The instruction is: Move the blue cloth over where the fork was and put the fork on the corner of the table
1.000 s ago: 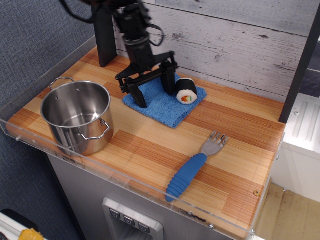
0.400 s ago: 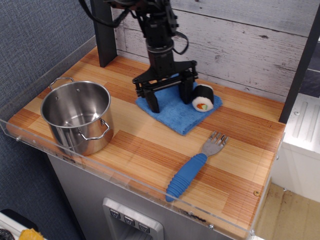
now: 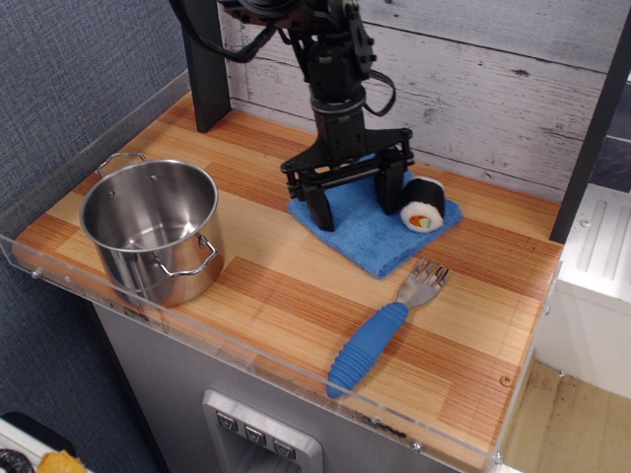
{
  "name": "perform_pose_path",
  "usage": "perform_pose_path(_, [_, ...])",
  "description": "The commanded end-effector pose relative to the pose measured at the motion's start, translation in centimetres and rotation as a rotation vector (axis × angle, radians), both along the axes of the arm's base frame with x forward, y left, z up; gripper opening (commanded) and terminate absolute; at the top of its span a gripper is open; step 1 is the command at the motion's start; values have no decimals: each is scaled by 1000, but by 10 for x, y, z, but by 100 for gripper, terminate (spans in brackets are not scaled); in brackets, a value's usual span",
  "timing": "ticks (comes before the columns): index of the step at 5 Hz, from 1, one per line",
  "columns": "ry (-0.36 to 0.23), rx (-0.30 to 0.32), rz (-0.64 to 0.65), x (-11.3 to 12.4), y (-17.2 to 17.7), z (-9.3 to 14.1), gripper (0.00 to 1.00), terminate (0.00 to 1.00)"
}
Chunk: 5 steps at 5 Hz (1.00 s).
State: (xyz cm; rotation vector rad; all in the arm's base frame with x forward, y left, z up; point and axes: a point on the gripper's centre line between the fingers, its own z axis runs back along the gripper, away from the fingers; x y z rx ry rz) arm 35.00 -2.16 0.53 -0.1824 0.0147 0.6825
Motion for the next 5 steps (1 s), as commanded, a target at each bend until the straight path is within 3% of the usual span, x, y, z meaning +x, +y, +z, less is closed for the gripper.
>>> perform_pose_path(1, [91,-16,-124,-37,-46,-23,100,0])
perform_pose_path(3, [86,-15,-158,-45,-57,-19,100,0])
perform_pose_path(5, [-12,-34,-47,-38,-29,15,100,0])
